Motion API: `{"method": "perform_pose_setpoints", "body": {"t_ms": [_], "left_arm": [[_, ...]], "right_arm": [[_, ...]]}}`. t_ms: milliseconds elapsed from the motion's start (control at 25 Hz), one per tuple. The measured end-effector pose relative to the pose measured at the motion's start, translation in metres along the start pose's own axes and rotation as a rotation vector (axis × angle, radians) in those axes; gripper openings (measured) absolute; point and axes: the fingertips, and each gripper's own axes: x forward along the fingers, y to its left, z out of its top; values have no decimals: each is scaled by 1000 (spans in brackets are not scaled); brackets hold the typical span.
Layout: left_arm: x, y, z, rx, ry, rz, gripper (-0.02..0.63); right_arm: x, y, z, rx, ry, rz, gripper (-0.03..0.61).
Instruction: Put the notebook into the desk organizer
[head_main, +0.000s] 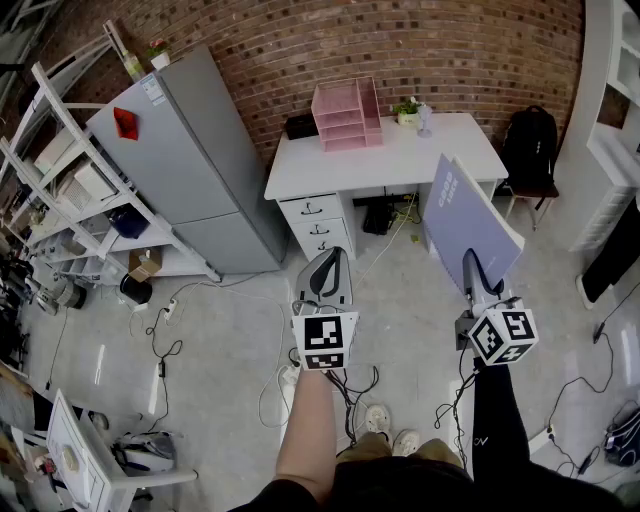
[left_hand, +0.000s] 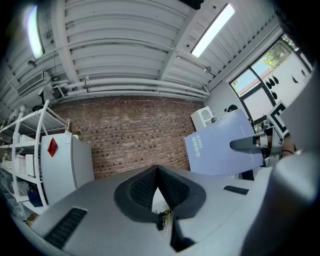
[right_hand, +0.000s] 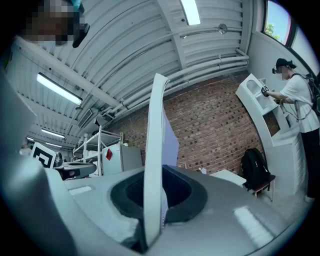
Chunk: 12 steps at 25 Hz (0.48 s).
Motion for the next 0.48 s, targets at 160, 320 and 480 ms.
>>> {"method": "perform_pose_setpoints", "body": {"t_ms": [160, 320, 480], "left_arm": [[-6, 0, 0, -3, -11, -5, 8], [-6, 9, -6, -10, -8, -8, 8], [2, 27, -8, -16, -17, -15, 8]], "right_arm": [[-2, 3, -3, -17, 6, -1, 31], [3, 7, -6, -47, 8, -16, 31], [18, 12, -9, -81, 10, -47, 31]]}}
